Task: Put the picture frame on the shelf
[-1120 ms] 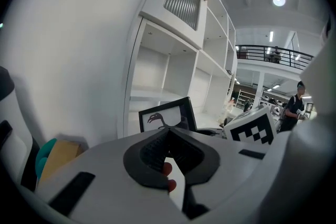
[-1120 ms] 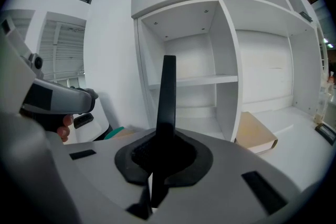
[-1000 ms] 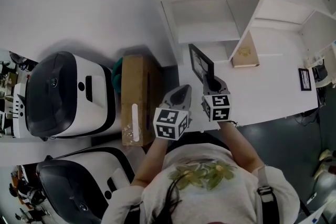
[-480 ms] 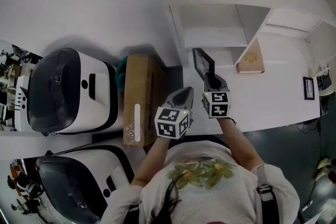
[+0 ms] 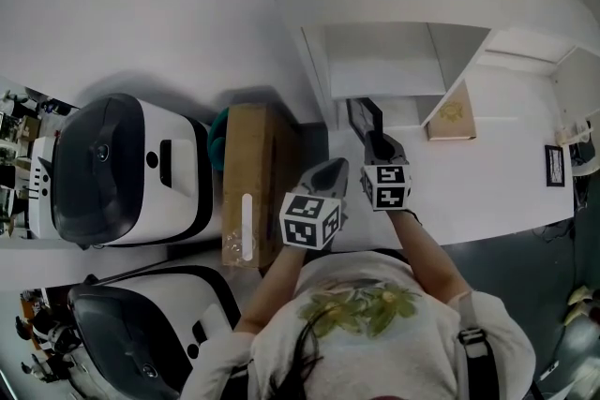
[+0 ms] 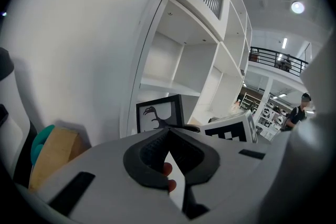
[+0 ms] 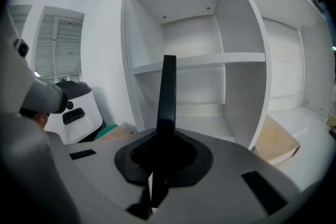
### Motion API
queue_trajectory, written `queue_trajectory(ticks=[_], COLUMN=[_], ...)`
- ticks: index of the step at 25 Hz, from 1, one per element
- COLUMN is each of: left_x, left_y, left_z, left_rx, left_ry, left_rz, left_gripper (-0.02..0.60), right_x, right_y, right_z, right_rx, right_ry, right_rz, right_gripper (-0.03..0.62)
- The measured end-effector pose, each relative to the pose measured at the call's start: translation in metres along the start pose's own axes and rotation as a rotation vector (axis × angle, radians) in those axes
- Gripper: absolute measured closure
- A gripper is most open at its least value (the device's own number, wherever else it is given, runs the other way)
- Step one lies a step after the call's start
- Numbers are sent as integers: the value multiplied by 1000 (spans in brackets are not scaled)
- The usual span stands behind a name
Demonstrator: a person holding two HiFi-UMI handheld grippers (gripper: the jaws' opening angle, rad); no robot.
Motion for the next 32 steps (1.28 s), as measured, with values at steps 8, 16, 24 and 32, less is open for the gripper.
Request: queue_trajectory(ticks=[8, 16, 24, 32], left_x=[-19, -28, -31, -32], left_y=[11, 16, 26, 31], left_z=[-1, 2, 3, 5], left_rx=[18, 22, 25, 26], left_ry=[19, 45, 52, 64], left_rz=[0, 4, -8, -12], left_gripper=[558, 558, 558, 558], right_x=[-15, -29, -43, -51], right_y=[1, 4, 10, 8], right_z=[6, 29, 44, 59], right_rx=[25, 40, 82, 72], right_ry=[24, 129, 190, 257], right_rz=[-53, -75, -92, -89], right_gripper=[559, 559, 559, 559])
Point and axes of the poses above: the fingertips, and each gripper's own axes: x backward along the fingers, y to its left, z out of its underside, the point moved 2 cm from there along x, backward along the fingers, and after that the axes turned 2 degrees about -y, right-handed, at the moved point
